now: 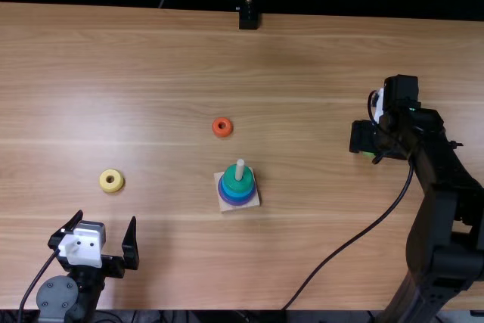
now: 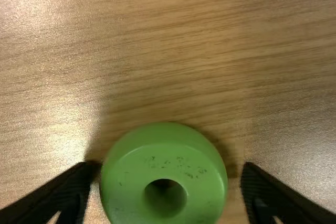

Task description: Build the Hanoi tower: stack the rings onto the peg from bottom to top in this color order: purple, dark blue, light blue, dark green, light green, yellow, orange.

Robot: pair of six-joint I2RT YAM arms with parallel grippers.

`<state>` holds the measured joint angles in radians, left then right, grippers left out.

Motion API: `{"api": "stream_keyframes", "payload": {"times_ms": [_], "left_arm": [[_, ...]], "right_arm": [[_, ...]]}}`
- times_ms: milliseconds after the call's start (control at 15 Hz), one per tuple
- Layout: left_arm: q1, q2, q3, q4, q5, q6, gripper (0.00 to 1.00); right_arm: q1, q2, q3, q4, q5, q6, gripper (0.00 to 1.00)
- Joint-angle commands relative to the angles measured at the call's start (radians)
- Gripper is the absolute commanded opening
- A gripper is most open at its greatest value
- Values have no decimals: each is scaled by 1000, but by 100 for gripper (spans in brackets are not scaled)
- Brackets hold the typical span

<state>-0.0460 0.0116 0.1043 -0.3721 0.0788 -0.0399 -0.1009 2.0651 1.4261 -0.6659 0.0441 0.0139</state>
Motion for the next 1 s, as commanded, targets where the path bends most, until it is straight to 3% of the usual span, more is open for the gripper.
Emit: {"api": "stream_keyframes", "payload": {"times_ms": [0,400,533,933], "left_arm": [[3,-12,-104,-73,19,12,100],[3,-12,-104,-73,19,12,100],[3,-12,-104,-73,19,12,100],[3,-12,-104,-73,19,12,100]], "right_arm": [[0,9,-38,-5,20,-3,3],[13,-112,-32,-5,13,1,0],[95,-183,-24,-35,17,-7,0],[337,-323,152,-462,11,1,0]]}}
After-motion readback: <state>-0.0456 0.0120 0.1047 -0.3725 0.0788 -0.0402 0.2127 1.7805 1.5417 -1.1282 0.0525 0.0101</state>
